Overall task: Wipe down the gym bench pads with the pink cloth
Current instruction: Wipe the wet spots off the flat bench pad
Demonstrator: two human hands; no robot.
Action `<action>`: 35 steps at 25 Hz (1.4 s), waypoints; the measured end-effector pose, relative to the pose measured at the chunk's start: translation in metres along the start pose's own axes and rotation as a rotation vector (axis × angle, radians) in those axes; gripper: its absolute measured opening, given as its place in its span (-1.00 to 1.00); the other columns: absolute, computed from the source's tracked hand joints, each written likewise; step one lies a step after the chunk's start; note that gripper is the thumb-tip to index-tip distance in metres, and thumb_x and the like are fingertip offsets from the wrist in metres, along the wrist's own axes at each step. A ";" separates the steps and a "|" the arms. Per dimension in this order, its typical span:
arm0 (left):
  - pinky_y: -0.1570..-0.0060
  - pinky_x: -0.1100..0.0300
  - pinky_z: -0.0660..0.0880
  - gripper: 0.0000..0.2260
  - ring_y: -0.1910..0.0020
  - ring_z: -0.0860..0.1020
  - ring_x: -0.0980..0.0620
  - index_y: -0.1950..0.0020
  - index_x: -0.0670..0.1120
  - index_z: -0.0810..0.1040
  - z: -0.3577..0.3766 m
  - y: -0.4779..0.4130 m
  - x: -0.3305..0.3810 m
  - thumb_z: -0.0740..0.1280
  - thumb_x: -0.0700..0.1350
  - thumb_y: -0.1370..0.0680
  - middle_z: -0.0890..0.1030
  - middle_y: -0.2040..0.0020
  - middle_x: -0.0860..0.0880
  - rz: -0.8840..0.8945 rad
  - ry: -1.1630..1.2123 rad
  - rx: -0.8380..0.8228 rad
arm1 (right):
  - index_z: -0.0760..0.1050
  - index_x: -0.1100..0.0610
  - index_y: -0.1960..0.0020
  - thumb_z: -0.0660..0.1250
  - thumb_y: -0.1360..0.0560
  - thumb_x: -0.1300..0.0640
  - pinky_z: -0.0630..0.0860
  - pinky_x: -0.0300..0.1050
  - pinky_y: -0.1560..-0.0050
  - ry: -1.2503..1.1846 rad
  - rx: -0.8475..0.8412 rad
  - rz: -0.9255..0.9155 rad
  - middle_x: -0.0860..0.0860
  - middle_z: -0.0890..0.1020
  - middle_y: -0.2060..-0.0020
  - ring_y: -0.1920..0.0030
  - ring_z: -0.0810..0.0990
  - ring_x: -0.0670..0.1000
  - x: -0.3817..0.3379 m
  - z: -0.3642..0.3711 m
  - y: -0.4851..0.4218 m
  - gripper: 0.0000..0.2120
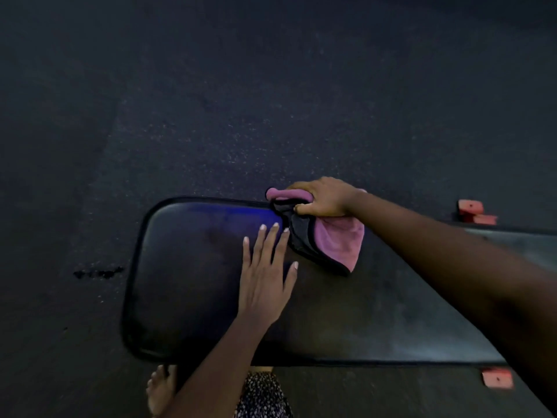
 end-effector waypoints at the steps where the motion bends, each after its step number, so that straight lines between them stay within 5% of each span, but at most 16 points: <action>1: -0.43 -0.05 -0.05 -0.50 -0.48 0.11 -0.05 -0.46 -0.08 0.25 0.005 -0.002 0.013 0.06 0.09 -0.56 0.31 -0.47 -0.10 0.000 -0.008 -0.010 | 0.28 -0.15 -0.38 0.23 -0.49 -0.14 0.41 0.02 -0.11 0.003 0.008 0.024 0.04 0.55 -0.20 -0.14 0.50 0.08 0.019 0.001 0.015 -0.53; 5: -0.44 -0.07 -0.04 -0.49 -0.49 0.11 -0.05 -0.47 -0.07 0.22 0.028 -0.001 0.066 0.04 0.09 -0.56 0.28 -0.49 -0.09 0.132 -0.062 -0.066 | 0.21 -0.14 -0.43 0.16 -0.45 -0.21 0.35 0.07 -0.22 0.026 0.023 0.030 0.00 0.43 -0.32 -0.28 0.39 0.05 0.074 0.005 0.055 -0.43; 9: -0.44 -0.10 -0.03 -0.47 -0.51 0.08 -0.08 -0.50 -0.05 0.18 0.042 -0.003 0.079 0.03 0.11 -0.56 0.21 -0.51 -0.10 0.159 -0.147 -0.095 | 0.21 -0.10 -0.43 -0.09 -0.27 -0.37 0.27 -0.02 -0.10 0.164 0.091 0.078 0.05 0.37 -0.28 -0.22 0.35 0.06 0.115 0.006 0.085 -0.22; 13: -0.45 -0.09 -0.08 -0.46 -0.50 0.08 -0.10 -0.50 -0.05 0.17 0.040 -0.003 0.077 0.03 0.11 -0.55 0.22 -0.51 -0.11 0.159 -0.160 -0.091 | 0.19 -0.12 -0.43 0.07 -0.45 -0.28 0.29 0.02 -0.20 0.134 0.255 0.136 0.07 0.46 -0.27 -0.24 0.41 0.10 0.092 0.001 0.093 -0.42; 16: -0.45 -0.11 -0.05 -0.46 -0.50 0.09 -0.10 -0.49 -0.05 0.18 0.039 -0.003 0.080 0.05 0.11 -0.54 0.22 -0.51 -0.12 0.151 -0.164 -0.088 | 0.22 -0.14 -0.41 0.02 -0.44 -0.38 0.27 0.04 -0.20 0.155 0.314 0.200 0.08 0.47 -0.25 -0.23 0.42 0.12 0.060 0.008 0.080 -0.39; 24: -0.45 -0.05 -0.07 -0.49 -0.50 0.08 -0.10 -0.48 -0.06 0.22 0.037 0.002 0.095 0.07 0.07 -0.55 0.28 -0.48 -0.10 0.048 -0.230 -0.075 | 0.15 -0.18 -0.43 0.20 -0.38 -0.29 0.37 0.10 -0.14 0.075 0.188 0.009 0.07 0.42 -0.25 -0.23 0.42 0.12 0.100 0.016 0.083 -0.35; 30: -0.44 -0.02 -0.10 -0.51 -0.49 0.04 -0.06 -0.48 -0.04 0.20 0.074 -0.008 0.205 0.01 0.08 -0.58 0.27 -0.49 -0.09 -0.155 -0.130 -0.048 | 0.25 -0.21 -0.36 0.21 -0.41 -0.26 0.40 0.01 -0.09 0.005 0.112 0.026 0.05 0.52 -0.18 -0.19 0.49 0.12 0.209 0.020 0.140 -0.46; 35: -0.42 -0.05 -0.01 -0.50 -0.48 0.09 -0.06 -0.47 -0.05 0.17 0.128 -0.049 0.341 0.01 0.10 -0.57 0.31 -0.47 -0.09 -0.076 -0.067 -0.067 | 0.28 -0.19 -0.35 0.19 -0.44 -0.26 0.39 -0.03 -0.03 -0.004 0.057 0.049 0.03 0.53 -0.17 -0.19 0.48 0.07 0.307 0.028 0.195 -0.50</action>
Point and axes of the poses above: each hand's wrist, its own y-axis away from the middle knuckle, its own z-axis out of the palm, x = y × z, the point moved 8 cm from there along -y, towards the middle knuckle
